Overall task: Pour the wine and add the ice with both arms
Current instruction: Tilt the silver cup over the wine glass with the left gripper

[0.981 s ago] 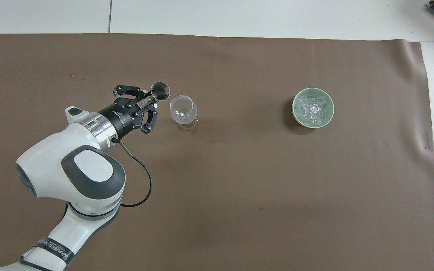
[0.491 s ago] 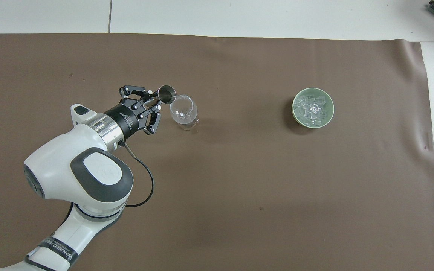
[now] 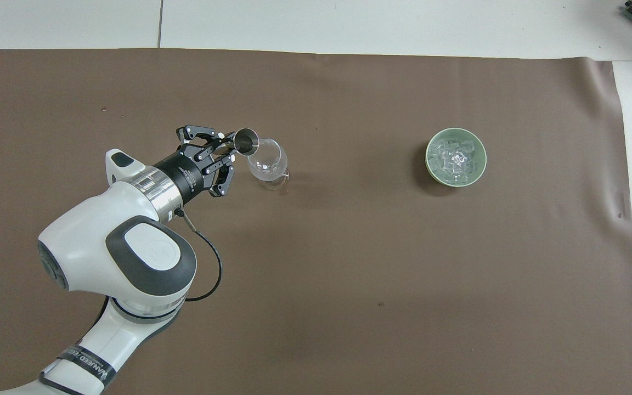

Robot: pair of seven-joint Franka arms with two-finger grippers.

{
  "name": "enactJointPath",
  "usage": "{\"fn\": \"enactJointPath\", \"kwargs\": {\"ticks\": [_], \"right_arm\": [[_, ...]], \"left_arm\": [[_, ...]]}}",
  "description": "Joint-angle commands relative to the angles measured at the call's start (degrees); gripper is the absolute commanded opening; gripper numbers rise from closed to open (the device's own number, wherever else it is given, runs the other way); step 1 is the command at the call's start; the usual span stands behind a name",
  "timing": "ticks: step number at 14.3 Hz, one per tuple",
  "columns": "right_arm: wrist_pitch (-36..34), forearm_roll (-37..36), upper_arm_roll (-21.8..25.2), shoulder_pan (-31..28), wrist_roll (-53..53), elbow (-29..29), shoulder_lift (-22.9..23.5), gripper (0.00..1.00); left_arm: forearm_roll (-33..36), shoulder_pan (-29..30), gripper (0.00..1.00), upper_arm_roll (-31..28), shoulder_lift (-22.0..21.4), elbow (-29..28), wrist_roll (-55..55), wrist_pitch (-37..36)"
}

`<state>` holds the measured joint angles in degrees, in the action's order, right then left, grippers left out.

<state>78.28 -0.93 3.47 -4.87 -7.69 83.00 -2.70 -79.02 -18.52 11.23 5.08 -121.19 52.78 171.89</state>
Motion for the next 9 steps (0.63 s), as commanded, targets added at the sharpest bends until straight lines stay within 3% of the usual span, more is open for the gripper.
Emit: {"fn": "enactJointPath", "kwargs": {"ticks": [1, 9], "right_arm": [[0.6, 0.7, -0.1, -0.3, 0.7, 1.8, -1.5, 1.00], [0.6, 0.7, -0.1, -0.2, 0.7, 1.8, -1.5, 1.00]], "left_arm": [[0.7, -1.3, 0.00, -0.5, -0.4, -0.5, -1.2, 1.6], [0.7, -1.6, 0.00, -0.6, -0.5, -0.6, -6.1, 2.7]]}}
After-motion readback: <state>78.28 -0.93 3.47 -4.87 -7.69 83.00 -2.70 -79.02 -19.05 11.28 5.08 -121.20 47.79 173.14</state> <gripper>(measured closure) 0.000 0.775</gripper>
